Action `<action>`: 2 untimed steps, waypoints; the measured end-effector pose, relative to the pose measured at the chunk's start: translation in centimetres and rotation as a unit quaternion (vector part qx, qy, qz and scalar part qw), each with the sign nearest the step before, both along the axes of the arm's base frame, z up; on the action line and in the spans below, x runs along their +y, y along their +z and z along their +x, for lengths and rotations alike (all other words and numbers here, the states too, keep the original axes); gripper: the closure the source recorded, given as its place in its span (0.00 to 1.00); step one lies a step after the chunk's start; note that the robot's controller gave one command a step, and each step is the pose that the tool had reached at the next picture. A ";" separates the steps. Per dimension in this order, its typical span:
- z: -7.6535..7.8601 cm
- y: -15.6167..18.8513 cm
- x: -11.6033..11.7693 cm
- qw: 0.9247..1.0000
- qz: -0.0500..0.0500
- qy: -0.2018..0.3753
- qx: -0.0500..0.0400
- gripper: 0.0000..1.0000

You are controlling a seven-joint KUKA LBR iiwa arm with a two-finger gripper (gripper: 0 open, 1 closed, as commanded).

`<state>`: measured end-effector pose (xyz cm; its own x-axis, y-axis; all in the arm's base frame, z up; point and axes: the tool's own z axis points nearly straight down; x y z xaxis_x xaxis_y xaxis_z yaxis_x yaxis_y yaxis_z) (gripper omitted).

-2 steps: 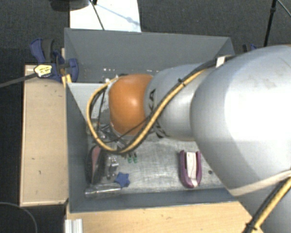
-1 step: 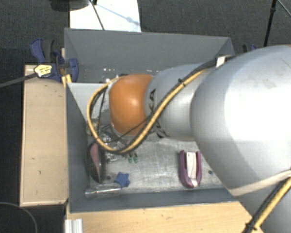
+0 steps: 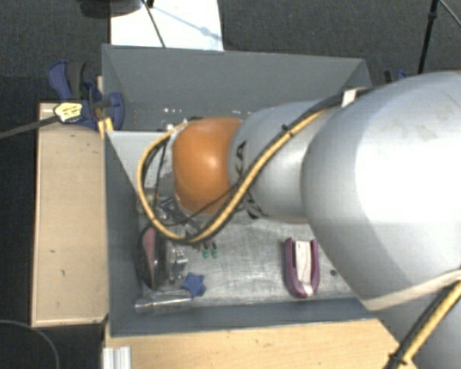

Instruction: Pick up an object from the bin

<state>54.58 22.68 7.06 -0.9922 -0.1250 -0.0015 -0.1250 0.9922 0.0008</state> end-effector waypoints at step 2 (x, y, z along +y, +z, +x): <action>1.9 0.1 1.6 0.995 -0.006 0.100 0.002 1.00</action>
Offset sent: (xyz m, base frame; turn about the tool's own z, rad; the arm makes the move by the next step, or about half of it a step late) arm 0.0170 0.0224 0.0009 -0.2052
